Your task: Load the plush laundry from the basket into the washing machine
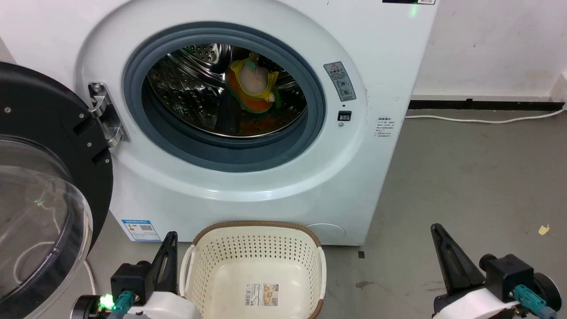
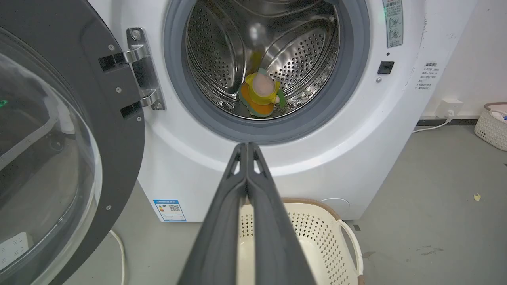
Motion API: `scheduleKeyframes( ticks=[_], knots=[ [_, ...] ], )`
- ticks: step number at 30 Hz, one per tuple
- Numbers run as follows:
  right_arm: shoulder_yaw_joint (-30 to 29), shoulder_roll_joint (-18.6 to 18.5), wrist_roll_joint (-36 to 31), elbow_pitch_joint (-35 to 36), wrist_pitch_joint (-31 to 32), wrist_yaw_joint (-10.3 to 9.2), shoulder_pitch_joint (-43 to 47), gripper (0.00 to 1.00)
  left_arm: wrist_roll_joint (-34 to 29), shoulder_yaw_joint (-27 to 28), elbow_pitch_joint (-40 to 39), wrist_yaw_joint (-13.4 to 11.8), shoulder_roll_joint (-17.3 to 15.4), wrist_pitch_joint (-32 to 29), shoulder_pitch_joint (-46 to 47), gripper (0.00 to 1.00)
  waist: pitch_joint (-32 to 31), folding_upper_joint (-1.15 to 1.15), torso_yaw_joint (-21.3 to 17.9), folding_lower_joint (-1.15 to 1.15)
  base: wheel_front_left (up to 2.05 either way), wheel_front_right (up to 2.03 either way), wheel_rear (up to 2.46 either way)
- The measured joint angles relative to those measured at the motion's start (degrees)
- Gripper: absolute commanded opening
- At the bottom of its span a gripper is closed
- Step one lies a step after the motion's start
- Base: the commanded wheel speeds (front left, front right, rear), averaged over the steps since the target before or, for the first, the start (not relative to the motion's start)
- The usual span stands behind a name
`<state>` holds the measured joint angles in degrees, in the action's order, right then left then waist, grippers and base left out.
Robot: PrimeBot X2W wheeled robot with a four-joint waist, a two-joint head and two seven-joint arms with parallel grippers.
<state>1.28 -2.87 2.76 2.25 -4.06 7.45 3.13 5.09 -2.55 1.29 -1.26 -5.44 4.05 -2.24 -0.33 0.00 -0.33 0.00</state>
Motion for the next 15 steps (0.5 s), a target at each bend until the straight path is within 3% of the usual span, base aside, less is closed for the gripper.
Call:
scheduleKeyframes(
  ticks=[15],
  knots=[
    [-0.5,0.0,-1.1,-0.9,1.6,0.0,-0.6,0.0,-2.0,1.1,-0.4,0.4,1.1,-1.7,0.7,0.0,0.1,0.0,0.1,0.0,0.0,0.0,0.0]
  ],
)
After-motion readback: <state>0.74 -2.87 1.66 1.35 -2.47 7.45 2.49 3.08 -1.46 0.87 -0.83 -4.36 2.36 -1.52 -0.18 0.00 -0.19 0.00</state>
